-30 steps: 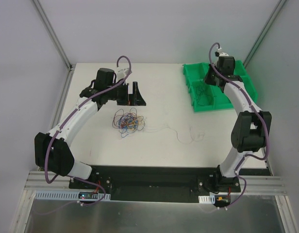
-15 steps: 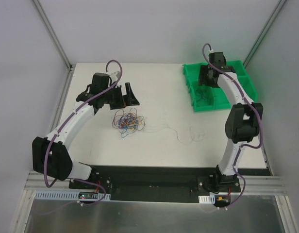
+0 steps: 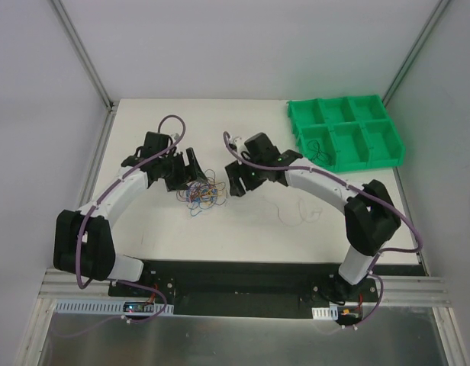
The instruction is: Untangle the cables
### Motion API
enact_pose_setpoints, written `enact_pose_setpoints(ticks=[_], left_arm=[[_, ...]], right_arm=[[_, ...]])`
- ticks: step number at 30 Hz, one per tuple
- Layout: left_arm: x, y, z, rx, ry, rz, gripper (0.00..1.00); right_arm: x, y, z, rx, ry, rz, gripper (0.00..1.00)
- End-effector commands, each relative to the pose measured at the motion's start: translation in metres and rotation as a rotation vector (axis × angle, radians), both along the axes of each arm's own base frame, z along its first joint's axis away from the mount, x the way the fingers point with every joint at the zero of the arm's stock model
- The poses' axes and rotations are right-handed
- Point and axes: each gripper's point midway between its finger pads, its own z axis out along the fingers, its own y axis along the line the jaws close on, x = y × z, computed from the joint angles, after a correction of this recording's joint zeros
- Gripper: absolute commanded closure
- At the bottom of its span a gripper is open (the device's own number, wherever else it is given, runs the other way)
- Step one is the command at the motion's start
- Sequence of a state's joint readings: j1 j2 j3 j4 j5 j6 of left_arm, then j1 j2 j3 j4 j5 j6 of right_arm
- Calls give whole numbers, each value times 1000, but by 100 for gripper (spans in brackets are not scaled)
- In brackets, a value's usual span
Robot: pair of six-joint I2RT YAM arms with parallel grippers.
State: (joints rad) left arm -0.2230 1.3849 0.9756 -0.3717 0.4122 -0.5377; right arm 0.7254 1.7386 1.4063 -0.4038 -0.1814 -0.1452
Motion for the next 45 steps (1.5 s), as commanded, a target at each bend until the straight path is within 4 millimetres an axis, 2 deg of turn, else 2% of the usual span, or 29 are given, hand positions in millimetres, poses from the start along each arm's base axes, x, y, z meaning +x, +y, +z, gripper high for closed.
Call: enact_pose_setpoints(ticks=[1,5,11,17,20,23,27,28,30,31,35,40,43,45], left_arm=[[-5,-9,-3,-22,2,-48,24],[-4,-21,-11,-32,39,-81,25],[7,-23,-19,-22,70,-41,35],[17,-21,-17,-25,86,20,37],[20,-20,-15,-46,81,77,37],[25,-21,-11,-86,71,119,32],[35,-24,-14,-102,89,122,21],[37,-26,-16,-109,98,116,18],[42,-29,-27,-111,124,112,16],[43,-29,-33,-106,139,120,15],[41,-33,-60,-124,203,129,11],[37,-31,-78,-119,232,146,9],[32,-27,-85,-102,241,155,9],[28,-24,-91,-93,249,160,8]], right_arm=[[-24,14,-11,136,-7,198,32],[-35,14,-34,79,-101,357,32],[-39,33,-52,31,-159,494,31],[-54,41,-73,28,-114,539,33],[-54,43,-80,32,-129,518,37],[-54,45,-84,48,-132,486,48],[-60,50,-78,101,-114,442,79],[-64,50,-75,118,-98,432,83],[-70,50,-60,156,-68,404,97],[-73,50,-48,187,-66,394,100],[-87,53,7,335,-67,348,100],[-95,57,96,529,-114,309,100],[-100,52,160,640,-186,302,100],[-103,42,207,707,-266,285,100]])
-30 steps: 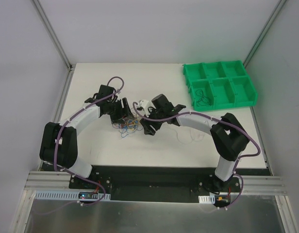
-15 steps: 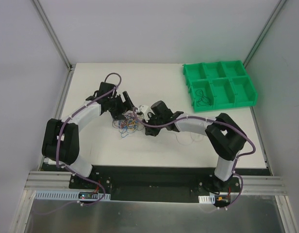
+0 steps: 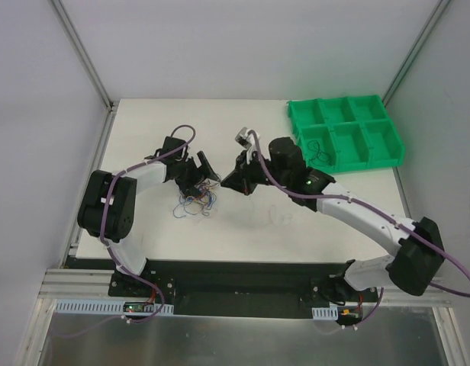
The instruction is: Untangle the cables
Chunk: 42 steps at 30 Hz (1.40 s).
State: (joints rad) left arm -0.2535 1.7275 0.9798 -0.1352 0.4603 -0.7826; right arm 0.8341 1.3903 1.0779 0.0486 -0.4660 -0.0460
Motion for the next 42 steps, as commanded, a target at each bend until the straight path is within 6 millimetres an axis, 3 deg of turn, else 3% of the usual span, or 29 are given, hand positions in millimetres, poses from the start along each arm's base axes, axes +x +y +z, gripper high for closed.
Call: enact_pose_setpoints(ticks=[1,6,9,11,14,17,21,26,29,36,42], left_arm=[[-5,11,-14,22,16,34,8],[-12,16,-23,32,31,43,8],[-13,20,-25,38,30,50,8],[-12,21,-23,43,18,50,9],[-9,22,-18,42,-3,48,10],[-7,22,-6,38,-42,40,11],[-3,21,31,26,-167,9,8],[-4,20,83,29,-310,-89,5],[-7,11,105,-13,-361,-157,6],[-16,-20,151,-121,-473,-313,16],[-47,-73,198,-201,-637,-548,20]], right_arm=[[-11,-9,133,274,-116,-22,100],[-18,-40,227,400,-269,-80,100],[-23,-60,269,454,-359,-123,100],[-23,-77,290,457,-425,-175,100],[-22,-94,304,461,-489,-235,100],[-15,-97,294,433,-489,-270,100],[5,-101,250,319,-460,-335,100],[30,-127,193,165,-409,-472,100],[44,-147,171,112,-373,-540,100],[52,-164,150,148,-245,-506,100],[37,-155,155,261,-174,-322,100]])
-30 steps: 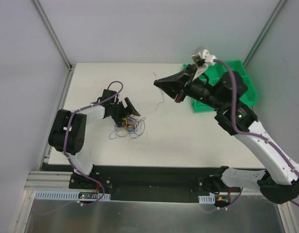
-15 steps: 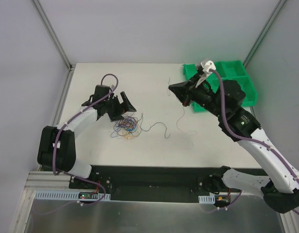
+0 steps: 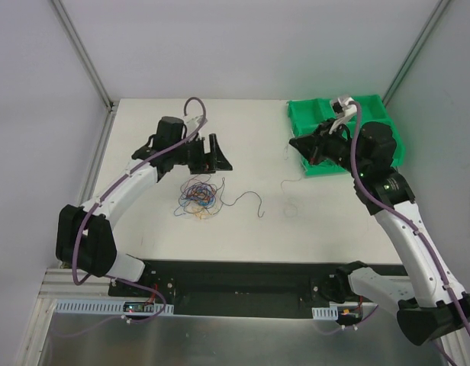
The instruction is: Untangle the cables
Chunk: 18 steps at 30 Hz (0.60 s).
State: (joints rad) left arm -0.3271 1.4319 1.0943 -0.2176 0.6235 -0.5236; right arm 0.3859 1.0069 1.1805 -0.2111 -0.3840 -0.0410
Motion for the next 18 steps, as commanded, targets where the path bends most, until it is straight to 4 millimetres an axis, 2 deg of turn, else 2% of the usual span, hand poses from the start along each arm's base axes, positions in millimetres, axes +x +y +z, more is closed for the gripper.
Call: enact_pose_setpoints(ticks=[1,8,12,18], left_arm=[[-29,-42,64,-94,-210,-236,21],[-54,-67,109,-296,-295,-380,34],[-71,-73,129,-420,-343,-465,38],[-85,-74,141,-485,-393,-509,43]], right_arm=[[-34,24,28,136,-19,276,100],[-63,46,37,242,11,557,100],[-70,50,40,276,28,634,100],[-76,51,43,290,22,667,100]])
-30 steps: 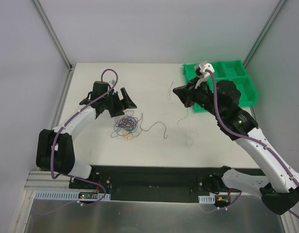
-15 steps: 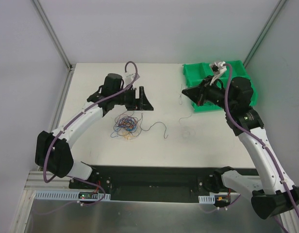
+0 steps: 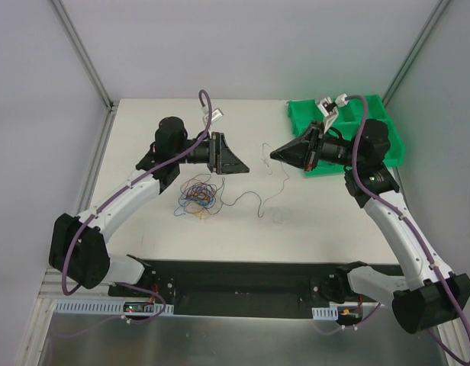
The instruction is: Untangle the cables
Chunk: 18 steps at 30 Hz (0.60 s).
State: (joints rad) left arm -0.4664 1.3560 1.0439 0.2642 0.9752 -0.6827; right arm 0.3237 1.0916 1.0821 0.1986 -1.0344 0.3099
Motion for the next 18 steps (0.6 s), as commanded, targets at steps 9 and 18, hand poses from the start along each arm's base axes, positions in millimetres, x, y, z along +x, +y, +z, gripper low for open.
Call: enact_pose_setpoints(ticks=[9,18], left_arm=[[-11,-8,41,-123,-94,-57,46],[-6,-12,46,-137,-86,-58,37]], right_arm=[[-26,0,31,69,-107,122,100],[-34,2,32,71,-113,160,100]])
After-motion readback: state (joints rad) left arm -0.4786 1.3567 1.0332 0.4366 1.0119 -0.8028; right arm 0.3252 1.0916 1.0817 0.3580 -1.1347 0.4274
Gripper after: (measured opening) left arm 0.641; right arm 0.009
